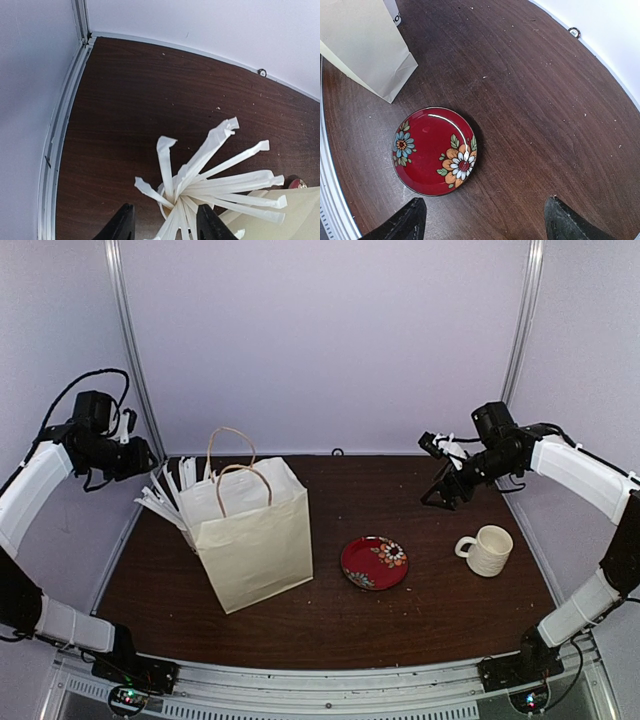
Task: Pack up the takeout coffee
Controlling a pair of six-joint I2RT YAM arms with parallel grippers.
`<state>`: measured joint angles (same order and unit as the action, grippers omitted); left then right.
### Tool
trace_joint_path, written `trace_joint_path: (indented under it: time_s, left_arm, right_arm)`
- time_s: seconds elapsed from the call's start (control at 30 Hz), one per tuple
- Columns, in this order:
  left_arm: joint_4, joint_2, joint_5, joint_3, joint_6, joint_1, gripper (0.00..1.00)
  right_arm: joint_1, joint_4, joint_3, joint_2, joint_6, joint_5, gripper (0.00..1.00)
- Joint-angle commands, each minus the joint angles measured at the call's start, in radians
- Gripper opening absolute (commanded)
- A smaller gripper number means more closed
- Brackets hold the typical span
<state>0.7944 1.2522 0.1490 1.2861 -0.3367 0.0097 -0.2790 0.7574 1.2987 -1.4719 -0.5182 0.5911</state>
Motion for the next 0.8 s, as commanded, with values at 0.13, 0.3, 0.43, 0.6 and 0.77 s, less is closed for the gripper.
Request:
trace_joint_path:
  time_s: [0.13, 0.3, 0.43, 0.6, 0.77]
  left_arm:
    - [-0.002, 0.083, -0.036, 0.09, 0.04, 0.006, 0.39]
    - [0.001, 0.094, -0.075, 0.07, 0.046, 0.007, 0.24]
    - [0.005, 0.118, -0.075, 0.06, 0.047, 0.007, 0.32]
    - [-0.007, 0.14, -0.077, 0.054, 0.045, 0.006, 0.3]
    - [-0.02, 0.14, -0.071, 0.045, 0.041, 0.006, 0.27]
  right_arm:
    - [0.001, -0.014, -0.012, 0.005, -0.007, 0.016, 0.85]
    - [0.001, -0.013, -0.013, 0.002, -0.016, 0.017, 0.85]
    - [0.001, -0.013, -0.015, 0.001, -0.019, 0.016, 0.85]
    - [0.001, -0.013, -0.015, 0.001, -0.02, 0.014, 0.85]
    - [0.001, -0.014, -0.02, 0.004, -0.026, 0.004, 0.85]
